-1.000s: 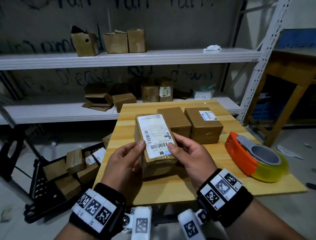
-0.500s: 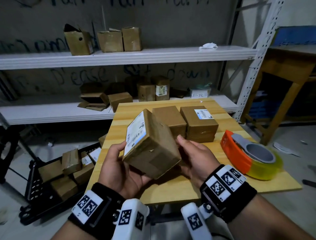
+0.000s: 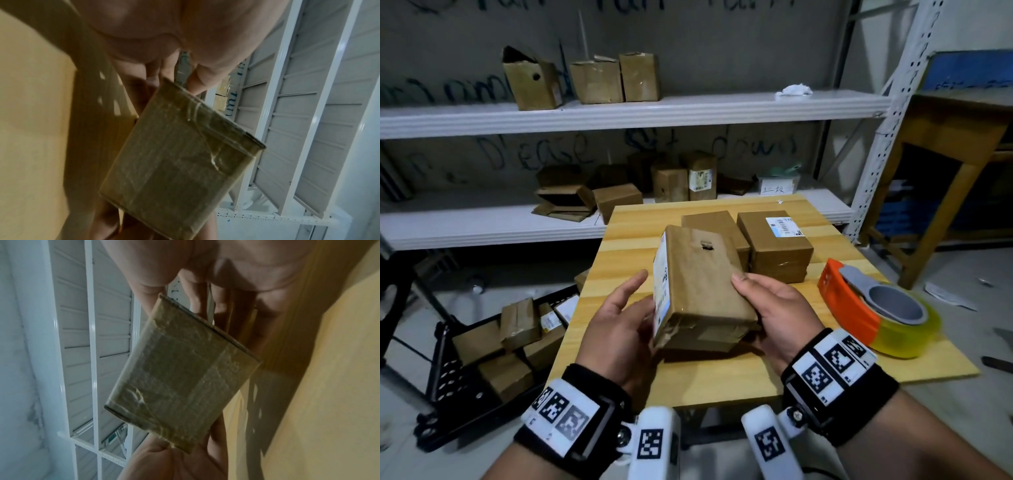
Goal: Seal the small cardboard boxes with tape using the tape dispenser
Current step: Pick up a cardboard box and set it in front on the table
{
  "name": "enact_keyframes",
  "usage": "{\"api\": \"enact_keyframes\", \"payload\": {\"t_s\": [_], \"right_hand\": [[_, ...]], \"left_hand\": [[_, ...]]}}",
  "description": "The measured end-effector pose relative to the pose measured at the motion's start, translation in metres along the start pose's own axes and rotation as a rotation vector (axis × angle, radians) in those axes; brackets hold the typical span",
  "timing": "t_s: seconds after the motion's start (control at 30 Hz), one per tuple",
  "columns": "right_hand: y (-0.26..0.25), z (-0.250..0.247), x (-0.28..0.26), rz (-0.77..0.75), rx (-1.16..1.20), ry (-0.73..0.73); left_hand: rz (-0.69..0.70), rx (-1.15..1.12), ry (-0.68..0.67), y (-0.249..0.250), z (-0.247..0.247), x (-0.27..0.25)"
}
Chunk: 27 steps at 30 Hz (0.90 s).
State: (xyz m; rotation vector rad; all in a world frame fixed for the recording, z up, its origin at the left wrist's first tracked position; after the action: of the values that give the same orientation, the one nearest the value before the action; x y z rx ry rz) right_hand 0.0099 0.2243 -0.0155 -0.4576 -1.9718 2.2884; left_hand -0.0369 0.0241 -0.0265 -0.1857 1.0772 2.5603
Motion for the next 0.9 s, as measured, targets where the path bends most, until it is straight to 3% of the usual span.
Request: {"api": "enact_keyframes", "payload": {"t_s": [0.2, 0.37, 0.63, 0.9], "right_hand": [[-0.006, -0.002, -0.002, -0.077, -0.049, 0.019], [-0.002, -0.005, 0.001, -0.103, -0.096, 0.049], [0.003, -0.008, -0.004, -0.031, -0.145, -0.021], [0.018, -0.017, -0.007, 0.037, -0.233, 0.029]], "left_hand": [[0.074, 0.098, 0.05, 0.001, -0.002, -0.001], [0.067, 0.057, 0.008, -0.001, 0.007, -0.01], [0.023, 0.089, -0.069, -0.004, 0.013, -0.012], [0.026, 0.204, 0.021, -0.009, 0.002, -0.003]]}}
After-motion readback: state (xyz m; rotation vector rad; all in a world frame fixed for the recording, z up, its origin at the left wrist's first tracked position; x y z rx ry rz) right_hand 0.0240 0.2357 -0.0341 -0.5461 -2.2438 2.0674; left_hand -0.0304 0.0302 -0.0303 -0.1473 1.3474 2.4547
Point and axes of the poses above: each hand's wrist, its own x-axis towards the middle knuckle, its own z-axis out of the palm, y = z × x, the point moved 8 cm from there along x, towards the middle knuckle, and after that the axes turned 14 degrees about -x, right-handed, at the moved point
